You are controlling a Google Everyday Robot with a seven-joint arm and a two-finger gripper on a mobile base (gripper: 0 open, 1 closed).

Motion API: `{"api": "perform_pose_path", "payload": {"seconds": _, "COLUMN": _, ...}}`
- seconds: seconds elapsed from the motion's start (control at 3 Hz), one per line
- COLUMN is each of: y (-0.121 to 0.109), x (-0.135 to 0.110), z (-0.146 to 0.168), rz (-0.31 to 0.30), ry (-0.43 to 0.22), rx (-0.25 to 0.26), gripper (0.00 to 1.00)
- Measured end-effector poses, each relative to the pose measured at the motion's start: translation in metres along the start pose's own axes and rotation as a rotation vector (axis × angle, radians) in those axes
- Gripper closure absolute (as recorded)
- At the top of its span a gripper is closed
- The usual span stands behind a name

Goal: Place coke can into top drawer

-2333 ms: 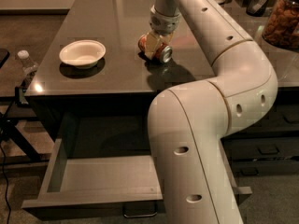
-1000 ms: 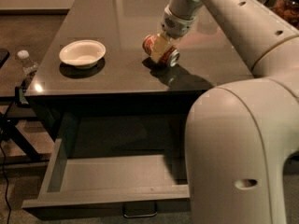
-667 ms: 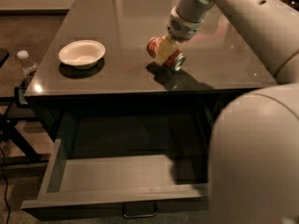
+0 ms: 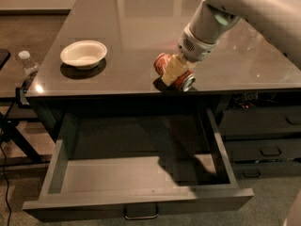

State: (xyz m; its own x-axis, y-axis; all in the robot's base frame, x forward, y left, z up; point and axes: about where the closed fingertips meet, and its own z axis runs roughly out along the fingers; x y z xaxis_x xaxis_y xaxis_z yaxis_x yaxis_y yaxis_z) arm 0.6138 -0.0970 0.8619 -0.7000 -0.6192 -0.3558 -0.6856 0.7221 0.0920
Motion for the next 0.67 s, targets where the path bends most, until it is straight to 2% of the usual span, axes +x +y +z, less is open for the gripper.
{"api": "perform_pose_path", "payload": {"seconds": 0.33, "y": 0.000, "x": 0.000, "z": 0.000, "rz": 0.000, "ry": 0.000, "rx": 0.000, "gripper": 1.00}}
{"api": "perform_pose_path", "payload": {"seconds": 0.67, "y": 0.016, "x": 0.022, "z": -0.011, "rz": 0.024, "ry": -0.006, "rx": 0.000, "gripper": 1.00}}
